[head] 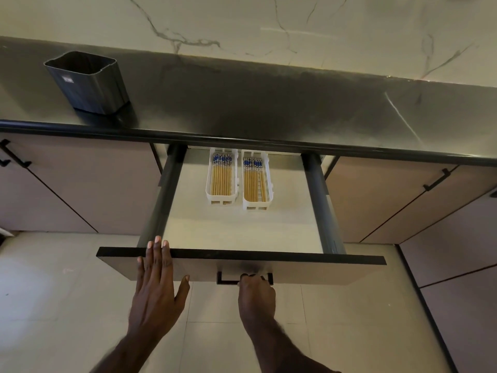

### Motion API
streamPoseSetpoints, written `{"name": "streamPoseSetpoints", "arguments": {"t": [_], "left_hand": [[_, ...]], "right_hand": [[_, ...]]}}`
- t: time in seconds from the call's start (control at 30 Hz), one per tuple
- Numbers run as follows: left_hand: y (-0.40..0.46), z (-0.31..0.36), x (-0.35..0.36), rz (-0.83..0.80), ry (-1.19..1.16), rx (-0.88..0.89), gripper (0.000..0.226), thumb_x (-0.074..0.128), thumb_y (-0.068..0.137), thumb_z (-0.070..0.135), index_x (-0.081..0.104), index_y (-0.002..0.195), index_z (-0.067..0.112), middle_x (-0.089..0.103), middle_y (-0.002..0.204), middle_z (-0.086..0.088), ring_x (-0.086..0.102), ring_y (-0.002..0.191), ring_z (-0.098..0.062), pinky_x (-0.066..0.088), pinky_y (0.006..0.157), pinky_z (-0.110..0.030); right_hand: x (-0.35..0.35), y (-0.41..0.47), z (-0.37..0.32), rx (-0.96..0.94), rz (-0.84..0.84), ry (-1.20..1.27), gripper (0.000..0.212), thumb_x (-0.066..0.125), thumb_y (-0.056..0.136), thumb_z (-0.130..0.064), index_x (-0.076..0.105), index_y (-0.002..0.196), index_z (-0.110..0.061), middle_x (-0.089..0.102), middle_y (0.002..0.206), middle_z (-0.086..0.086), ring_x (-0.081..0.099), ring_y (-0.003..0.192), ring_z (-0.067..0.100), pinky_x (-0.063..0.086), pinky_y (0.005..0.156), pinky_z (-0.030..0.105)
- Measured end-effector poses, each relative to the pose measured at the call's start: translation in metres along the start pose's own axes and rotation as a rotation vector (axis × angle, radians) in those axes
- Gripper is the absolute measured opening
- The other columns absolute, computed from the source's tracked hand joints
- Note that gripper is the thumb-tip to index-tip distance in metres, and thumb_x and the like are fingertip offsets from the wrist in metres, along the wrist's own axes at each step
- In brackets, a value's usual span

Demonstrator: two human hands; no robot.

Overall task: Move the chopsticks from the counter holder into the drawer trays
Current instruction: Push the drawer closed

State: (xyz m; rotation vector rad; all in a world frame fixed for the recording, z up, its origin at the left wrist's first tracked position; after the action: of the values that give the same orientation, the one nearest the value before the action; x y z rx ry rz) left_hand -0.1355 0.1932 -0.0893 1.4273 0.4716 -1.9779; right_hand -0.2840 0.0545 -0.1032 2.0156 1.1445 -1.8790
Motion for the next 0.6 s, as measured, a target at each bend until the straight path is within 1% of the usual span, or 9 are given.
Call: {"name": "streamPoseSetpoints", "arguments": {"t": [0.17,0.23,0.3,0.33,0.47,0.6], "left_hand": [[0.045,0.0,0.001,-0.003,-0.007,0.015,0.082,0.011,0.092,0.064,-0.005,0.153,0.011,0.0,0.162,-0.012,-0.008,0.149,-0.021,0.012,0.118,-0.051],[0.064,-0.001,0.003,-0.006,-0.017,0.035,0.082,0.01,0.092,0.064,-0.005,0.153,0.013,-0.001,0.162,-0.011,-0.008,0.149,-0.021,0.005,0.12,-0.046],[0.085,-0.002,0.002,-0.014,-0.025,0.045,0.081,0.011,0.092,0.063,-0.004,0.153,0.012,-0.001,0.162,-0.011,-0.007,0.149,-0.021,-0.007,0.121,-0.037],[0.096,-0.003,0.002,-0.016,-0.027,0.049,0.081,0.013,0.093,0.062,-0.003,0.153,0.011,-0.001,0.162,-0.011,-0.007,0.149,-0.022,-0.01,0.12,-0.034],[0.136,-0.007,0.001,0.001,-0.011,0.091,0.08,0.028,0.092,0.052,-0.001,0.153,0.008,-0.004,0.162,-0.011,-0.006,0.149,-0.024,-0.01,0.12,-0.034],[0.174,-0.011,0.002,0.013,-0.006,0.116,0.08,0.023,0.093,0.055,-0.003,0.153,0.008,-0.006,0.162,-0.011,-0.005,0.149,-0.025,-0.011,0.12,-0.035]], "right_hand": [[-0.017,0.039,-0.003,0.005,0.014,-0.003,0.027,0.06,0.094,-0.017,0.062,0.119,-0.01,0.069,0.113,0.009,0.067,0.099,0.02,0.051,0.082,0.028],[-0.023,0.054,-0.005,0.001,0.024,-0.012,0.027,0.059,0.095,-0.017,0.061,0.121,-0.009,0.068,0.114,0.009,0.066,0.1,0.02,0.051,0.082,0.028],[-0.03,0.073,-0.007,0.013,0.019,-0.024,0.026,0.057,0.096,-0.017,0.061,0.121,-0.01,0.068,0.115,0.009,0.066,0.101,0.02,0.05,0.082,0.028],[-0.033,0.083,-0.009,0.023,0.025,-0.035,0.025,0.056,0.097,-0.017,0.062,0.12,-0.011,0.068,0.115,0.009,0.066,0.101,0.021,0.051,0.082,0.029],[-0.049,0.121,-0.011,0.078,0.053,-0.046,0.023,0.053,0.098,-0.016,0.064,0.117,-0.013,0.068,0.114,0.008,0.065,0.102,0.024,0.051,0.08,0.031],[-0.066,0.156,-0.012,0.103,0.057,-0.026,0.023,0.057,0.096,-0.018,0.064,0.117,-0.013,0.069,0.112,0.007,0.065,0.1,0.022,0.051,0.077,0.03]]}}
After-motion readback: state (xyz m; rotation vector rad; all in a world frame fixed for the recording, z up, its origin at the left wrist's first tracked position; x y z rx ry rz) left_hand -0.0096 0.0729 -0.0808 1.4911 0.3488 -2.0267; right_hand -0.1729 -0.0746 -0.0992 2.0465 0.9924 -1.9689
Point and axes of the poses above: each hand's wrist, its own y-axis towards the middle knuckle, its own x-axis out of the palm, z = x × y, the point moved 5 cm from there along y, towards the middle knuckle
